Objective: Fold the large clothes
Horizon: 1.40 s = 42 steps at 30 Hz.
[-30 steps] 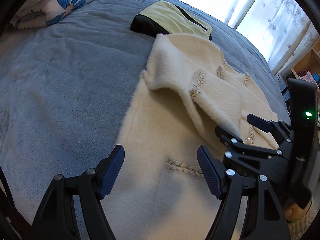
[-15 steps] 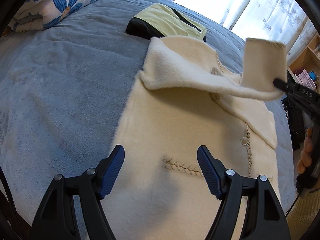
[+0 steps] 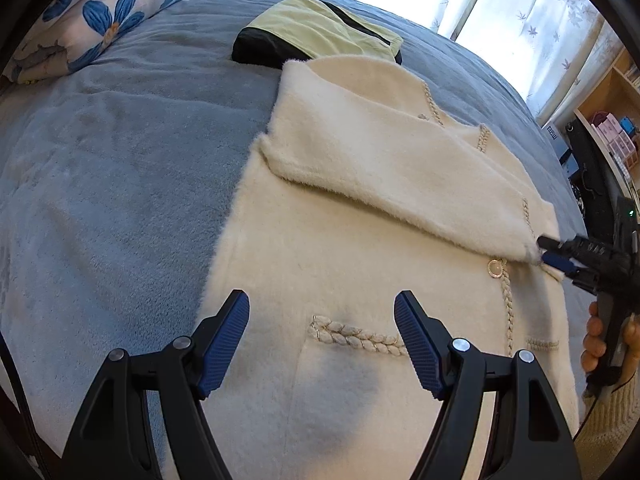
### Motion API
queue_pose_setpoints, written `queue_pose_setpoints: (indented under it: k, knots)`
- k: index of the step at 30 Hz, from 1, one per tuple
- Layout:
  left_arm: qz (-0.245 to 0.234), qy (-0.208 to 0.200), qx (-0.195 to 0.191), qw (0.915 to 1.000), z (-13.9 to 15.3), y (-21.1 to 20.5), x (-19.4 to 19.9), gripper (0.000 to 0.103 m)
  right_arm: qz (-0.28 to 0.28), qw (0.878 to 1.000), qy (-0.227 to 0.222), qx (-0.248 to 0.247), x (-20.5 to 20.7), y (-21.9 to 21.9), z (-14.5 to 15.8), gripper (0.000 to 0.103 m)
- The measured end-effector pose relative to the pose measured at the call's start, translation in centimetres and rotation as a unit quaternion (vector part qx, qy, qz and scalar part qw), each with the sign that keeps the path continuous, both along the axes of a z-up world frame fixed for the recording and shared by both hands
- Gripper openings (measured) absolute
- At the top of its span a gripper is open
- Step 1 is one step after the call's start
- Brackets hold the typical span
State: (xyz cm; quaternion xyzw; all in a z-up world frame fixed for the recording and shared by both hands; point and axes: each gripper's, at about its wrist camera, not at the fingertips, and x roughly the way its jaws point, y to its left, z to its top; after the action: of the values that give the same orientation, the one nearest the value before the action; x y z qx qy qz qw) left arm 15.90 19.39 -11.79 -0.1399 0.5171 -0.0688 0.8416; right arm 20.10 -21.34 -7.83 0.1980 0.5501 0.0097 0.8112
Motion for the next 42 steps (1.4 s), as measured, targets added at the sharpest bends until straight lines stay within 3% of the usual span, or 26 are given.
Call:
queue_pose_setpoints:
  k: [1,2,8,14,15,16,18,24,26,28,32,36,38,40,42]
  knots:
    - [0.001,0.0,0.001,1.0,0.0,-0.1,0.1,0.074,-0.008,1.0,-0.011,0.003,0.5,-0.5,0.3,0.063]
    - [0.001,0.0,0.002,1.0,0.0,-0.3,0.2,0.074,-0.015,1.0,-0.021,0.002,1.2,-0.9,0.6,0.065]
    - [-0.004,0.008,0.014,0.9999,-0.5,-1.2,0.8,0.074,-0.026,0.999,-0.007,-0.023,7.1,-2.2,-1.2,0.066]
    - [-0.004,0.02,0.019,0.9996,-1.2,-2.0,1.3,0.074,-0.016,0.999,0.011,-0.047,9.8,-2.4,-3.7,0.065]
    - [-0.005,0.021,0.02,0.9996,-1.3,-2.2,1.3,0.074,-0.003,0.998,0.005,-0.058,9.9,-1.8,-3.7,0.049]
    - [-0.005,0.022,0.02,0.9995,-1.4,-2.3,1.4,0.074,0.02,0.998,0.0,-0.062,10.1,-1.1,-3.5,0.016]
    - [-0.008,0.022,0.021,0.9995,-1.5,-2.7,1.6,0.074,0.038,0.995,0.001,-0.089,10.3,0.0,-2.8,0.015]
    - [-0.012,0.014,0.019,0.9997,-1.5,-3.8,2.3,0.074,0.034,0.987,-0.118,-0.098,10.2,0.5,3.5,0.015]
    - [-0.012,0.012,0.018,0.9997,-1.5,-4.1,2.5,0.074,0.024,0.983,-0.135,-0.119,10.9,0.4,3.7,0.015]
    - [-0.013,0.012,0.021,0.9996,-1.6,-4.4,2.8,0.074,0.02,0.983,-0.119,-0.136,12.3,0.4,2.3,0.016]
    - [-0.015,0.011,0.027,0.9995,-1.5,-4.7,3.1,0.074,0.016,0.987,-0.024,-0.161,13.8,0.0,-2.1,0.019]
    - [-0.014,-0.007,0.043,0.999,-0.6,-3.8,4.3,0.074,-0.016,0.989,-0.051,-0.135,11.8,-1.6,-1.0,0.022]
    - [-0.009,-0.013,0.047,0.9988,-0.1,-3.2,5.3,0.074,-0.027,0.988,-0.076,-0.128,10.6,-1.9,-0.2,0.026]
    - [-0.009,-0.02,0.047,0.9987,0.6,-2.9,6.7,0.074,-0.035,0.987,-0.091,-0.126,9.4,-2.3,0.6,0.039]
    - [-0.019,-0.031,0.053,0.9979,1.2,-3.5,8.6,0.074,-0.027,0.988,-0.081,-0.13,8.8,-1.8,0.9,0.04]
